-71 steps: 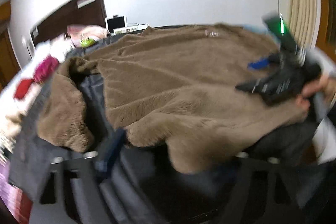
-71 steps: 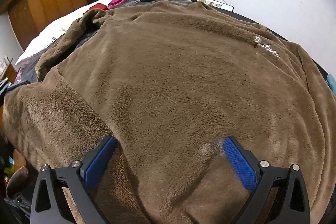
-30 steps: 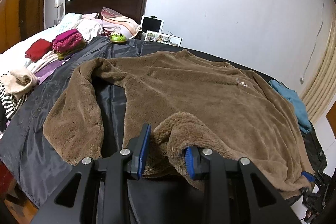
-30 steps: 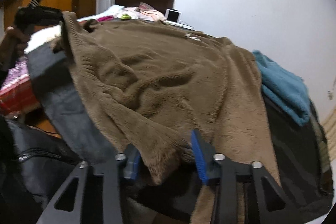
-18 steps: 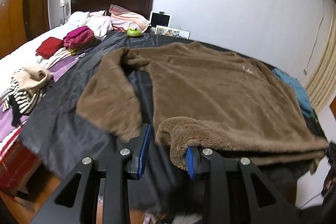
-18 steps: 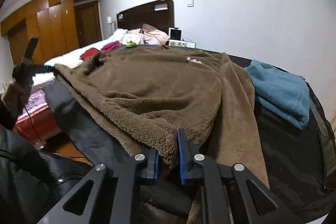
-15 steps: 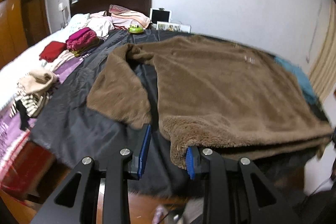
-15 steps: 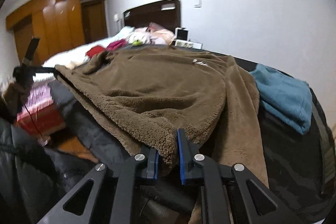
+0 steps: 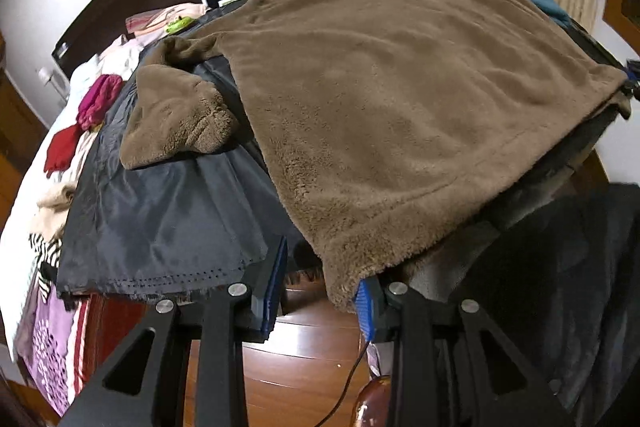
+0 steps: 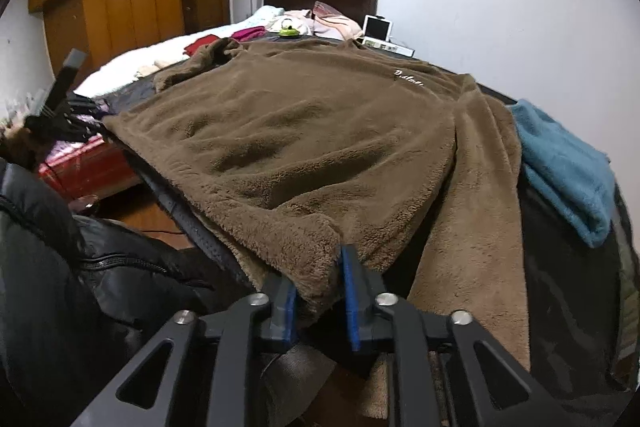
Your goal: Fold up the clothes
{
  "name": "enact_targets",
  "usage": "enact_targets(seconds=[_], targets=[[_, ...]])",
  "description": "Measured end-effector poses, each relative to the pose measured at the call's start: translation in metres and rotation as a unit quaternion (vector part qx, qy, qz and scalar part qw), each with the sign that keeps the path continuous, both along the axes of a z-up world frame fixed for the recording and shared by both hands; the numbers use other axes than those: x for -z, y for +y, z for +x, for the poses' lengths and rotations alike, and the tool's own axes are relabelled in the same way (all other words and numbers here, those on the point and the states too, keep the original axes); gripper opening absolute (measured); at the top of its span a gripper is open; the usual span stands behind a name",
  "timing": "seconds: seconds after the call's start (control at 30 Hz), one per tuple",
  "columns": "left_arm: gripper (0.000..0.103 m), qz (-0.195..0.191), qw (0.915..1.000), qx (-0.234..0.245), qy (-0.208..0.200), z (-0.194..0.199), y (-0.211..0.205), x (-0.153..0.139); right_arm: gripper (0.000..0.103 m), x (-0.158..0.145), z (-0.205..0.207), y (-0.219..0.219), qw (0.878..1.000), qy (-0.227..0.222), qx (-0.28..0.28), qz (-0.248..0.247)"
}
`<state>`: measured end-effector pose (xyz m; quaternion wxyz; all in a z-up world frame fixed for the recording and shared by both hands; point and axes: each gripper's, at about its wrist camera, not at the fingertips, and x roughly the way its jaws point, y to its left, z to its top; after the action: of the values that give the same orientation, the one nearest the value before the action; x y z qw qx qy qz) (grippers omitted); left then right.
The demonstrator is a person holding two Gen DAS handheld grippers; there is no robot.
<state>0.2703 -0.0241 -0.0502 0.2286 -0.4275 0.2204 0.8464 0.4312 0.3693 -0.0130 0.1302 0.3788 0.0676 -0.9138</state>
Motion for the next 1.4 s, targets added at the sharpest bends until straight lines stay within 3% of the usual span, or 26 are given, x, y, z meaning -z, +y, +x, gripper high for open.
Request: enact_targets(seconds=[0.03,0.1,0.13,0.27,0.4,0.5,0.63,0.7,0.83,1.0,1.1,1.23,1.4], targets=[[0.039,0.003,1.0,0.004,0.0,-0.001,-0.002,0.0,0.039,-0.002,0.001,0.002,1.0,0.002,-0.001,-0.002],[0.046,0.006,0.9998,0.018,0.002,-0.002,-0.006,-0.003,0.077,-0.007,0.007,0.007,1.0,0.011,-0.01,-0.014],[0.049,0.005,0.9997,0.025,0.005,-0.003,-0.008,-0.005,0.08,-0.01,0.01,0.01,0.999,0.017,-0.017,-0.022],[0.058,0.026,0.9981,0.051,0.023,-0.003,-0.017,-0.022,0.08,-0.026,0.003,0.015,0.998,0.04,-0.001,-0.049],[0.069,0.076,0.9941,0.054,0.055,-0.006,-0.023,-0.055,0.08,-0.042,-0.005,0.02,0.995,0.064,0.017,-0.075],[0.075,0.107,0.9886,0.069,0.082,-0.007,-0.016,-0.08,0.08,-0.038,-0.035,0.015,0.995,0.049,0.039,-0.079],[0.08,0.131,0.9828,0.088,0.096,-0.009,-0.003,-0.095,0.08,-0.019,-0.058,-0.003,0.998,0.022,0.035,-0.047],[0.08,0.136,0.9827,0.098,0.079,-0.017,0.013,-0.089,0.08,-0.01,-0.069,-0.012,0.999,0.008,0.032,-0.031],[0.08,0.088,0.9904,0.099,0.04,-0.04,0.059,-0.053,0.08,0.01,-0.092,-0.03,0.999,-0.02,0.027,0.003],[0.08,0.07,0.9922,0.103,-0.007,-0.054,0.073,-0.018,0.08,0.034,-0.093,-0.031,0.997,-0.066,0.017,0.04],[0.08,0.057,0.9935,0.093,-0.032,-0.057,0.071,0.001,0.082,0.039,-0.086,-0.018,0.997,-0.072,0.019,0.014],[0.081,0.077,0.9924,0.077,-0.056,-0.06,0.057,0.006,0.083,0.04,-0.081,-0.014,0.997,-0.077,0.016,0.019],[0.082,0.046,0.9925,0.096,-0.06,-0.06,0.063,0.001,0.084,0.036,-0.09,-0.014,0.993,-0.112,0.002,0.022]])
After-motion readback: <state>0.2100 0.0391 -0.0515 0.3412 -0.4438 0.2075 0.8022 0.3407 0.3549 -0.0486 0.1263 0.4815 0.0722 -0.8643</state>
